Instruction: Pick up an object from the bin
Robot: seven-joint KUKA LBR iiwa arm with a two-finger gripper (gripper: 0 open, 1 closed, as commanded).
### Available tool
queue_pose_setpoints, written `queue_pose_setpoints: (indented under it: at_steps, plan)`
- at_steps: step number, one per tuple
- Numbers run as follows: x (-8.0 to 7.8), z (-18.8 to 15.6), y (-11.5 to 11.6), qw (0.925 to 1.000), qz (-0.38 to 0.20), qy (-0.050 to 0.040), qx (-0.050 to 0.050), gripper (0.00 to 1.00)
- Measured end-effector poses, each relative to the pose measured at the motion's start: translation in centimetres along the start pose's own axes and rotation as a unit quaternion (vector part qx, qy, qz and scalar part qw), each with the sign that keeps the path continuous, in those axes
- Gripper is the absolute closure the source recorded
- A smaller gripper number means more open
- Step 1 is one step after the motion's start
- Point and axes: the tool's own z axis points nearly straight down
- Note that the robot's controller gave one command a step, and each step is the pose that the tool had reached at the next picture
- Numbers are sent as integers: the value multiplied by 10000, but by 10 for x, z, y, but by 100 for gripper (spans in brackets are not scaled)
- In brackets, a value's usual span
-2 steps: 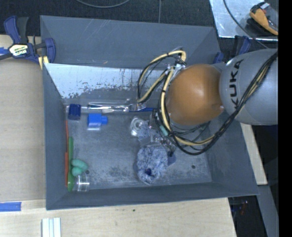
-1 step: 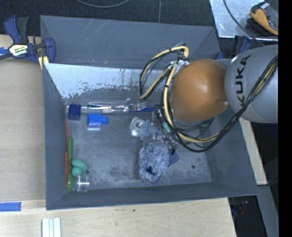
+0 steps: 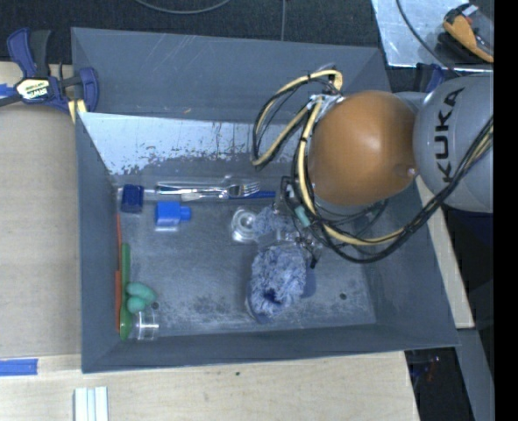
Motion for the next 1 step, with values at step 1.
queue_pose_setpoints:
  at_steps: [1]
  plan:
    - [0, -46, -1, 10000, 6, -4, -8, 100]
